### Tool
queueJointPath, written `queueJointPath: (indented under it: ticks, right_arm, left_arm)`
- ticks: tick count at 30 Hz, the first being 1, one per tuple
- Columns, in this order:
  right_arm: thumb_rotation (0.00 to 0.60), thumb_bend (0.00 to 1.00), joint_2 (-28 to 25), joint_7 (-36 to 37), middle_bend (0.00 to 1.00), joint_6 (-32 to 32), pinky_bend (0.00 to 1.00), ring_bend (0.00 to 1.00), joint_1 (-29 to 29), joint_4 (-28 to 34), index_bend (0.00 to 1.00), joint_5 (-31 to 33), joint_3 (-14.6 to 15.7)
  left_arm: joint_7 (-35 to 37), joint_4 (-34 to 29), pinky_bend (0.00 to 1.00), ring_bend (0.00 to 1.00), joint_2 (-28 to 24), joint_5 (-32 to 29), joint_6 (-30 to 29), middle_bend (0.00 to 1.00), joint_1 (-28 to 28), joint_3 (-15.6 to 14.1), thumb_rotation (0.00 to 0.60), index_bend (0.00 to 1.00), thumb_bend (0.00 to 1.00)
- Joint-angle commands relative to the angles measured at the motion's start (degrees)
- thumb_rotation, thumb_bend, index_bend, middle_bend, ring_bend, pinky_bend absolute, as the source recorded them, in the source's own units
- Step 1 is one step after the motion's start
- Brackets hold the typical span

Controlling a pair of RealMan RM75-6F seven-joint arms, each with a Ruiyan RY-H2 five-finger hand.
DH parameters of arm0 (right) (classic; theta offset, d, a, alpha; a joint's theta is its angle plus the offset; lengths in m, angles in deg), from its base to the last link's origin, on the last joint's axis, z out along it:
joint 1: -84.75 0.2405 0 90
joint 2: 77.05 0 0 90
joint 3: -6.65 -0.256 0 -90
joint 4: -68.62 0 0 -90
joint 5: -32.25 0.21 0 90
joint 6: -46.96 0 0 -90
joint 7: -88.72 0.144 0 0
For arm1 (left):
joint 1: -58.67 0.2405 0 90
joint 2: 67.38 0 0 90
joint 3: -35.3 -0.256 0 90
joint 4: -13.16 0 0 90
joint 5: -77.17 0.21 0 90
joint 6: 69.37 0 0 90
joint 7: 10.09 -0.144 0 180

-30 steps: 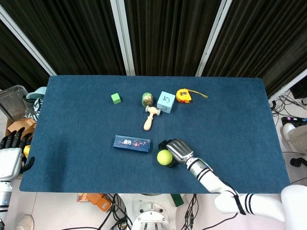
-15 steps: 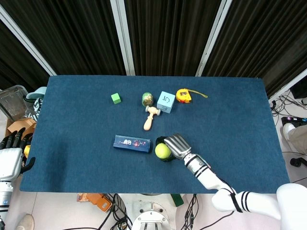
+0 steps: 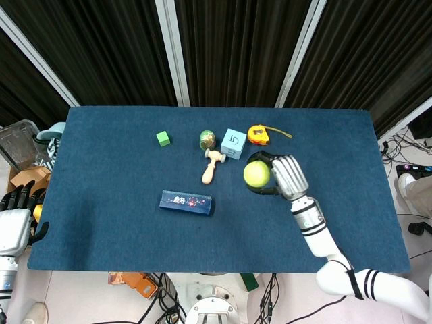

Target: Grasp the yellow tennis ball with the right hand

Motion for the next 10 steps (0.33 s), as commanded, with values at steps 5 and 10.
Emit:
queueJointPath:
  ticks: [5,10]
  right_arm:
    - [0.600,0.42,-3.95,6.58,0.58,-9.60,0.74,0.69,-4.31,1.65,0.69,-0.89,-4.46]
    - [0.600,0.42,-5.58,7.87,0.58,-11.07,0.74,0.69,-5.50,2.22,0.70,-0.62,-4.62]
  left_arm:
    - [-0.14,-0.07,0.11,0.00,0.01,-0.03,-0.10,0.00,0.06,-0.02,0.600,0.14,0.28]
    - [-0.14,-0.12,0.11,0.00,-0.04,0.10,-0.22,0.00,0.12,-0.07,0.600,0.14,0.28]
